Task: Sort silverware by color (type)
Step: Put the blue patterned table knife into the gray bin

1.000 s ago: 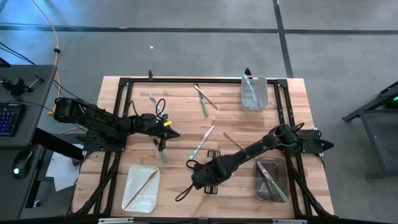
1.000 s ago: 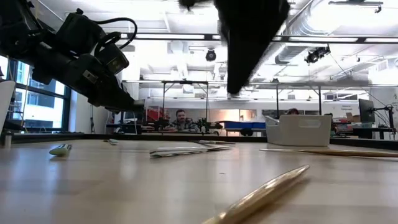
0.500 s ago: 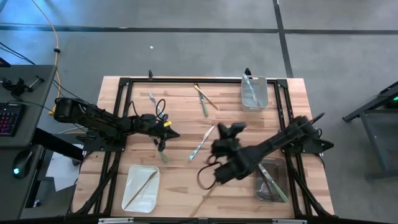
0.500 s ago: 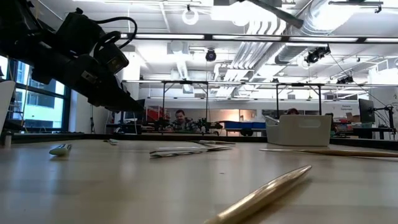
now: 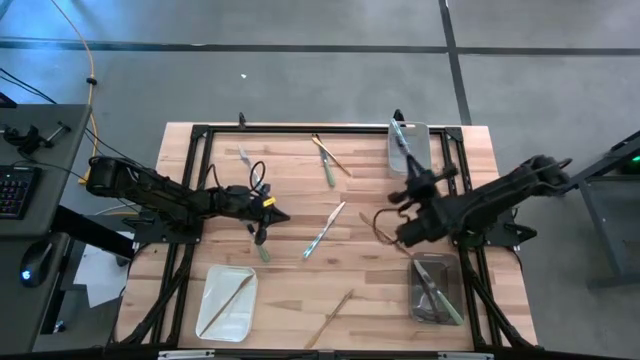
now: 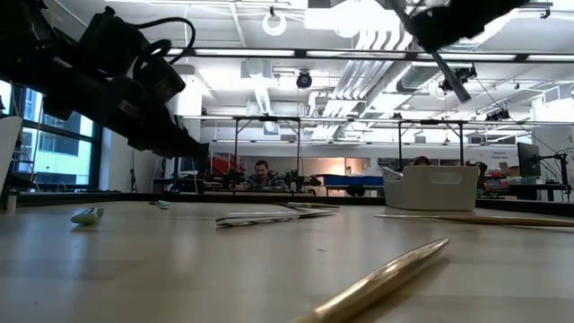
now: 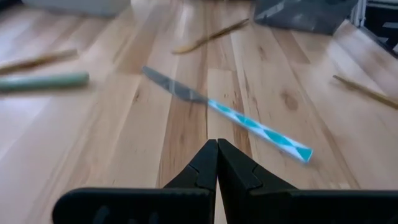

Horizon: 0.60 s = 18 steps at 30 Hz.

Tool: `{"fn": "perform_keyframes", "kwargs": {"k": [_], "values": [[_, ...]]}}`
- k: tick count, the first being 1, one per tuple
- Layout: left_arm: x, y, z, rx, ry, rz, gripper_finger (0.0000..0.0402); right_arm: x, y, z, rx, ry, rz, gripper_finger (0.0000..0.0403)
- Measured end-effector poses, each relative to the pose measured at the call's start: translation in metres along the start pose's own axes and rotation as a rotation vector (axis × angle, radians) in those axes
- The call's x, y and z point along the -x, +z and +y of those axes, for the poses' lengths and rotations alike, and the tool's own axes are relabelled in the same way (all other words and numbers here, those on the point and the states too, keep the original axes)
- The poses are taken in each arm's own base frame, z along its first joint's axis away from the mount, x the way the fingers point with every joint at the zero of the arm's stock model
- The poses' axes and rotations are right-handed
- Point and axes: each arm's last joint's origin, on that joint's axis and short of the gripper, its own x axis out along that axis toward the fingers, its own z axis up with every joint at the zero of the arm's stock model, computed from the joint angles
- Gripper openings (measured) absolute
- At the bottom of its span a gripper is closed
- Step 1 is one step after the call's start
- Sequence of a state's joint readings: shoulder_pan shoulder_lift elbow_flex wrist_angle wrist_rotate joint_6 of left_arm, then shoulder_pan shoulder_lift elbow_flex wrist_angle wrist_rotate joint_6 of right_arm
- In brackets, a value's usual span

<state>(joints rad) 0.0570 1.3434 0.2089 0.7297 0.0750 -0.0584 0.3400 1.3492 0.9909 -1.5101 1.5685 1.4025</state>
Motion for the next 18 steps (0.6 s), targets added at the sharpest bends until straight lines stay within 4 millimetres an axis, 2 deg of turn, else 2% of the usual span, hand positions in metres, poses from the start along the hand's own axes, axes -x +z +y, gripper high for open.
{"fn": "perform_keyframes", "kwargs": {"k": [4, 8, 14, 18], "values": [[0.000, 0.009, -0.001, -0.007, -0.005, -0.088, 0.0000, -0.009, -0.021, -0.017, -0.106, -0.047, 0.019, 0.0000], [-0.002, 0.017, -0.001, -0.028, -0.005, -0.128, 0.0003, -0.012, -0.035, -0.025, -0.180, -0.073, 0.028, 0.0000], [-0.005, 0.028, -0.001, -0.080, -0.003, -0.159, 0.0017, -0.018, -0.051, -0.024, -0.297, -0.116, 0.037, 0.0000], [-0.006, 0.032, -0.001, -0.084, -0.003, -0.174, 0.0023, -0.022, -0.054, -0.021, -0.310, -0.139, 0.042, 0.0000]]}}
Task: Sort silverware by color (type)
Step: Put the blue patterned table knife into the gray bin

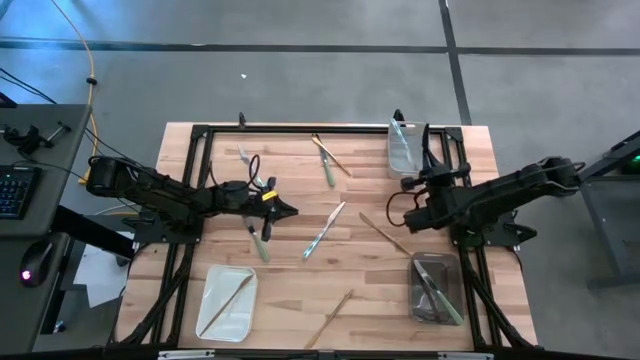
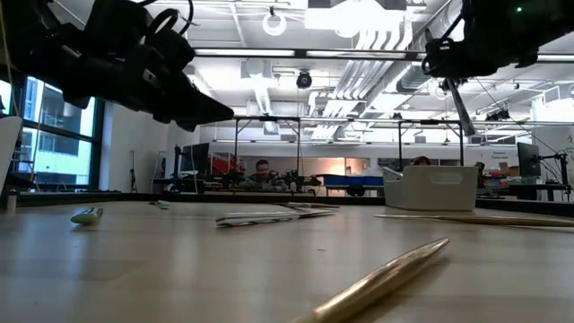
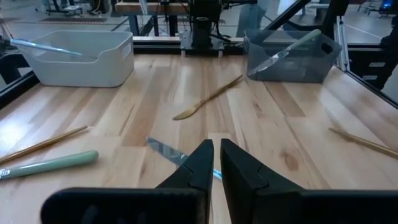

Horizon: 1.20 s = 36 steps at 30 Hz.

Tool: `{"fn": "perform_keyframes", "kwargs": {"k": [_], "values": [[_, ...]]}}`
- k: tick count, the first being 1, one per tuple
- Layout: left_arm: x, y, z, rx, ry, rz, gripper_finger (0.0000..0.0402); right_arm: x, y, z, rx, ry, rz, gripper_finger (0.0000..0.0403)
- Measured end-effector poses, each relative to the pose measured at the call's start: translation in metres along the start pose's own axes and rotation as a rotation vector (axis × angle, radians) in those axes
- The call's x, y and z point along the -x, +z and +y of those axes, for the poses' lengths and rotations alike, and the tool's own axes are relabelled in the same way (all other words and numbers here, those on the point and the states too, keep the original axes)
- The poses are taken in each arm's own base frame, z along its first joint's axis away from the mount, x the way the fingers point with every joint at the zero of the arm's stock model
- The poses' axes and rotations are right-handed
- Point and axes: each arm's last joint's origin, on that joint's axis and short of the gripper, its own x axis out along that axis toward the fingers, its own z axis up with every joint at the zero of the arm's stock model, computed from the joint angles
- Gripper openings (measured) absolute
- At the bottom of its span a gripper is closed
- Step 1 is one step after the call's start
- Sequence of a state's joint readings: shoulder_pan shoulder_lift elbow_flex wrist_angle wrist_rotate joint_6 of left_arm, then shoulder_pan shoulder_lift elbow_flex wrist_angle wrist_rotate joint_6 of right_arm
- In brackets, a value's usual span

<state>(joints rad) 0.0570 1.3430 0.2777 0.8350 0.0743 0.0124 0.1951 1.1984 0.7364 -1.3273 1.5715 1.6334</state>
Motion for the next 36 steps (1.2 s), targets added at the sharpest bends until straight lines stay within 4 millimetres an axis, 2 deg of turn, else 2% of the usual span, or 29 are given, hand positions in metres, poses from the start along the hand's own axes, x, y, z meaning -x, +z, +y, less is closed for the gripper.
{"fn": "perform_keyframes", "kwargs": {"k": [14, 19, 21, 24, 27, 32, 36], "values": [[0.000, 0.000, 0.000, -0.039, 0.001, 0.005, 0.0021, -0.003, 0.000, 0.005, 0.365, -0.015, 0.006, 0.0000], [0.000, -0.001, 0.000, -0.065, 0.001, 0.007, 0.0021, -0.016, -0.003, 0.016, 0.600, -0.025, 0.147, 0.0000], [0.000, -0.001, 0.000, -0.075, 0.001, 0.011, 0.0021, -0.025, -0.003, 0.025, 0.733, 0.050, 0.264, 0.0000], [0.000, -0.002, 0.000, -0.083, 0.000, 0.027, 0.0021, -0.042, 0.000, 0.043, 0.863, 0.294, 0.374, 0.0000], [0.000, -0.005, 0.000, -0.076, -0.001, 0.049, 0.0021, -0.061, 0.013, 0.056, 0.779, 0.439, 0.313, 0.0000], [0.000, -0.005, 0.001, -0.072, 0.007, 0.058, 0.0021, -0.090, 0.038, 0.073, 0.403, 0.739, 0.135, 0.0000], [0.000, -0.002, 0.003, -0.075, 0.083, 0.028, 0.0021, -0.105, 0.041, 0.091, 0.246, 0.833, 0.007, 0.0000]]}}
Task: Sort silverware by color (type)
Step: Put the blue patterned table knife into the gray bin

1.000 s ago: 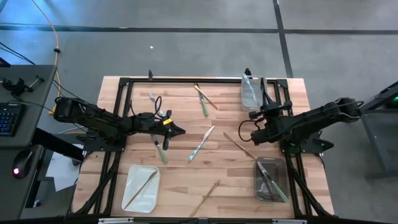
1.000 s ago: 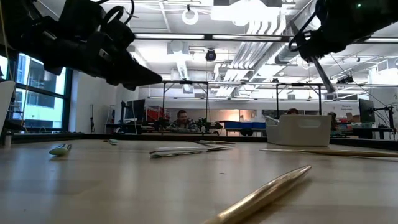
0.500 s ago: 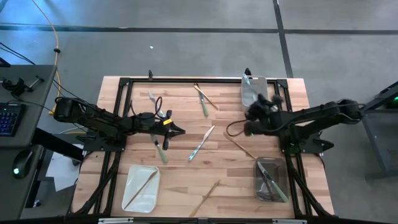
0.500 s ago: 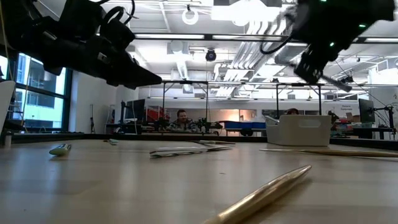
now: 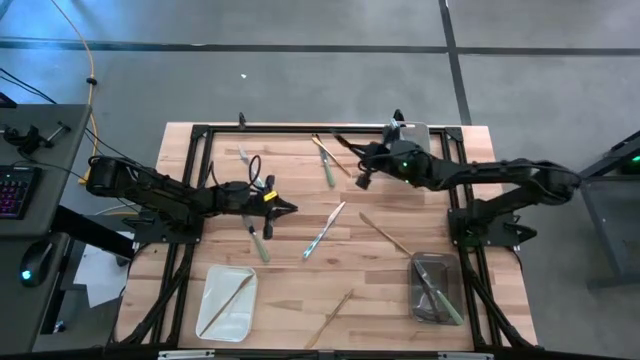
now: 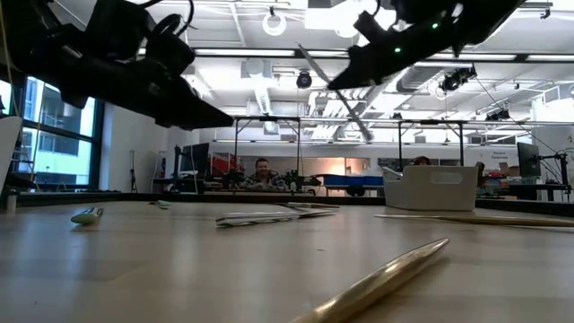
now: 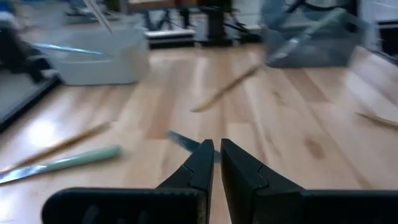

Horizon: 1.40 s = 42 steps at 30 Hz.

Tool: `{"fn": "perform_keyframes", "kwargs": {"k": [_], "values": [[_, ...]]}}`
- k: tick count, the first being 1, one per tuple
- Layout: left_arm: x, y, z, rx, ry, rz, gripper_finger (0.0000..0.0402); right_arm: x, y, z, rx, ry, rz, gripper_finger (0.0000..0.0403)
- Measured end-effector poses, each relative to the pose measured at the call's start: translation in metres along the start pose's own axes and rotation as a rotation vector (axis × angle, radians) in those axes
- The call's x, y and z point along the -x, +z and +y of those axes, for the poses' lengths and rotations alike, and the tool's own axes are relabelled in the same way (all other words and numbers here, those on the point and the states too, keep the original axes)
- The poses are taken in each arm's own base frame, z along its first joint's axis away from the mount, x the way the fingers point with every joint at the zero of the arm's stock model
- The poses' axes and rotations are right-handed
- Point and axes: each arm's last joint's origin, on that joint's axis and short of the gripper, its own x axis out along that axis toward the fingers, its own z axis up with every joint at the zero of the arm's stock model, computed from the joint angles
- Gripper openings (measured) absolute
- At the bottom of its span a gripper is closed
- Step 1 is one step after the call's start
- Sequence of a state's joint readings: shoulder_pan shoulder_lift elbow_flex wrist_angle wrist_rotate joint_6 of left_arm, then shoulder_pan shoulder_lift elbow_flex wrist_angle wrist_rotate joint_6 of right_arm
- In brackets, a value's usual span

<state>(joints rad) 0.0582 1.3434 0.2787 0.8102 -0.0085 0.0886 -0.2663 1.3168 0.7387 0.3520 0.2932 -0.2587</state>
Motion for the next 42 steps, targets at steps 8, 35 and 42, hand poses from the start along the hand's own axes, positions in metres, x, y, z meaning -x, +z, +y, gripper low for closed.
{"fn": "perform_keyframes", "kwargs": {"k": [8, 35, 42], "values": [[0.000, 0.003, 0.003, -0.036, 0.087, -0.024, 0.0057, -0.035, -0.008, 0.025, -0.077, 0.132, -0.218, 0.0000], [-0.028, 0.102, 0.015, -0.123, 0.043, -0.299, 0.0218, -0.010, -0.010, 0.051, -0.059, 0.484, -0.794, 0.0000], [-0.042, 0.119, 0.023, -0.126, -0.052, -0.259, 0.0216, -0.008, -0.008, 0.051, -0.051, 0.509, -0.829, 0.0000]]}}
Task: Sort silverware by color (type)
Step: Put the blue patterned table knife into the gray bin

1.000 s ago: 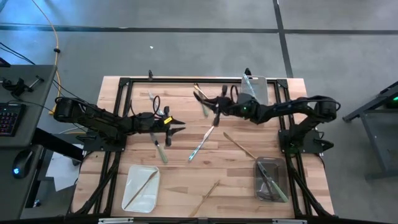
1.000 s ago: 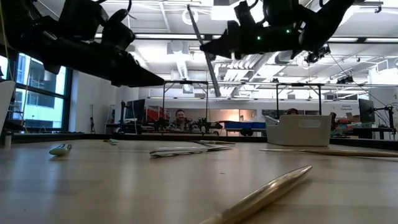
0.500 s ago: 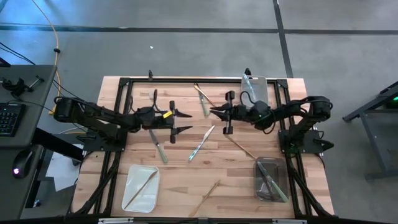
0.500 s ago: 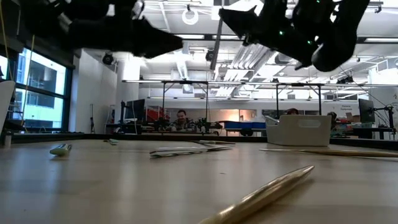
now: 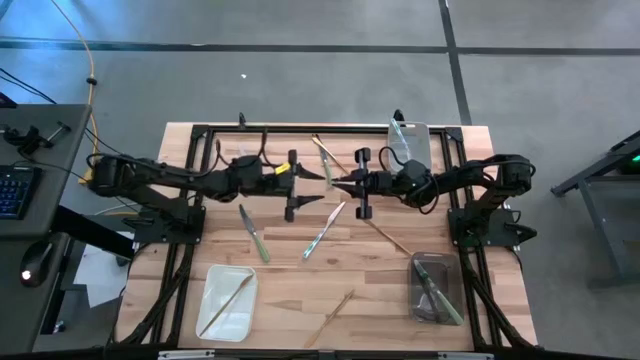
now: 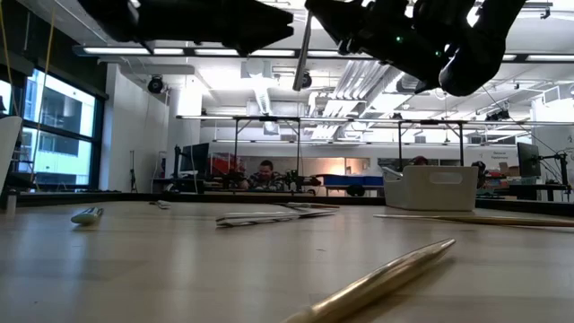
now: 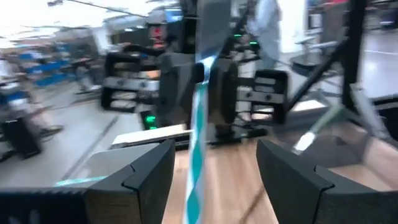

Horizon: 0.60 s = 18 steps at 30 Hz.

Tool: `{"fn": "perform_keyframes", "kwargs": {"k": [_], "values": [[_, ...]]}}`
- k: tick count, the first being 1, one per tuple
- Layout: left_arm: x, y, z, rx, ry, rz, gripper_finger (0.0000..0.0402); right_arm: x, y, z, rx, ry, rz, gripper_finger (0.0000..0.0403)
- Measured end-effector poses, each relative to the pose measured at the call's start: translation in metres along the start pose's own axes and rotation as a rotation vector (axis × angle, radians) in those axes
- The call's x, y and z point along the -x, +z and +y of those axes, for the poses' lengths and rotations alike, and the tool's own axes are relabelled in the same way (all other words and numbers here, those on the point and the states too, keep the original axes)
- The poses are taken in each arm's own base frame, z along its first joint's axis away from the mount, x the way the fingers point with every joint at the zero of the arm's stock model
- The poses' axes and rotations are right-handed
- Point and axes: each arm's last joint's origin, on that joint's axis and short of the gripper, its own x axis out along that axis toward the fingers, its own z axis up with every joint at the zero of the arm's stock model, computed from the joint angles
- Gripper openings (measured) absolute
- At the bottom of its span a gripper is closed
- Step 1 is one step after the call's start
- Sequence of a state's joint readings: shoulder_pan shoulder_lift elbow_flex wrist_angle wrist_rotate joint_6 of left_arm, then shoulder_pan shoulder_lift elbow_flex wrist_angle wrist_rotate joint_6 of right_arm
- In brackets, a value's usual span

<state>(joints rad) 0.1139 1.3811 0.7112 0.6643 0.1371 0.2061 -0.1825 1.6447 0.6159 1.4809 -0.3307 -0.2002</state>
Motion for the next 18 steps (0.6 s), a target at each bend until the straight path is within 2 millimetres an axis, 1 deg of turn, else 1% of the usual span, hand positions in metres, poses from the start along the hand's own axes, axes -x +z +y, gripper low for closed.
{"fn": "perform_keyframes", "kwargs": {"k": [5, 8, 11, 14, 18], "values": [[-0.019, -0.003, 0.003, -0.001, -0.012, 0.026, 0.0216, 0.000, 0.001, 0.000, -0.015, 0.017, -0.008, 0.0000], [-0.028, -0.007, 0.004, -0.006, -0.015, 0.043, 0.0214, 0.000, 0.001, 0.000, -0.012, 0.015, -0.016, 0.0000], [-0.034, -0.011, 0.004, -0.004, -0.015, 0.062, 0.0204, 0.000, 0.001, 0.000, -0.014, 0.015, -0.017, 0.0000], [-0.036, -0.012, 0.007, -0.004, -0.003, 0.066, 0.0179, 0.000, 0.001, 0.000, -0.016, 0.016, -0.015, 0.0000], [-0.035, -0.011, 0.011, -0.004, -0.002, 0.061, 0.0122, 0.000, 0.001, 0.000, -0.037, 0.016, -0.013, 0.0000]]}}
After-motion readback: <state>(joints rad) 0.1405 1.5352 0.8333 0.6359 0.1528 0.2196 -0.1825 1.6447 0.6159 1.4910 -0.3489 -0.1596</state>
